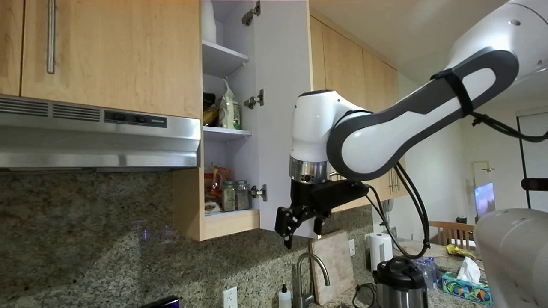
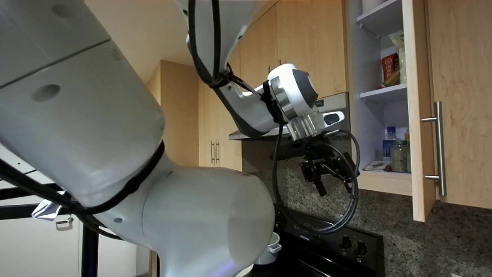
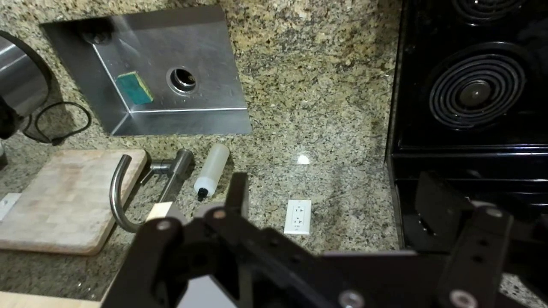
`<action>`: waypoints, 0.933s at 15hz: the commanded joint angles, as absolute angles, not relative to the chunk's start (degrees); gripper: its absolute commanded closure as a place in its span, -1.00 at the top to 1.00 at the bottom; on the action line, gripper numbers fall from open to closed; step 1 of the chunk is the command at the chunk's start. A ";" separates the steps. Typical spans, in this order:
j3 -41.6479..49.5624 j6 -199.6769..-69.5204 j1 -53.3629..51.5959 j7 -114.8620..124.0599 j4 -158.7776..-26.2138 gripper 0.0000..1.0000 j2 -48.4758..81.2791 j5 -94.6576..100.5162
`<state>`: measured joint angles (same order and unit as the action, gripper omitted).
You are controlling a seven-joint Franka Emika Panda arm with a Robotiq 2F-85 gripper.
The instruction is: Open the drawer
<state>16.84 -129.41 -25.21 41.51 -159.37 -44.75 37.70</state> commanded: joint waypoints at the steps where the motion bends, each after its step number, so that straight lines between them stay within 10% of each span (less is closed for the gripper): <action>1: 17.73 -128.69 -26.89 45.28 -159.37 1.00 -43.15 36.93; 14: 22.27 -128.63 -34.24 46.44 -159.36 1.00 -39.28 38.25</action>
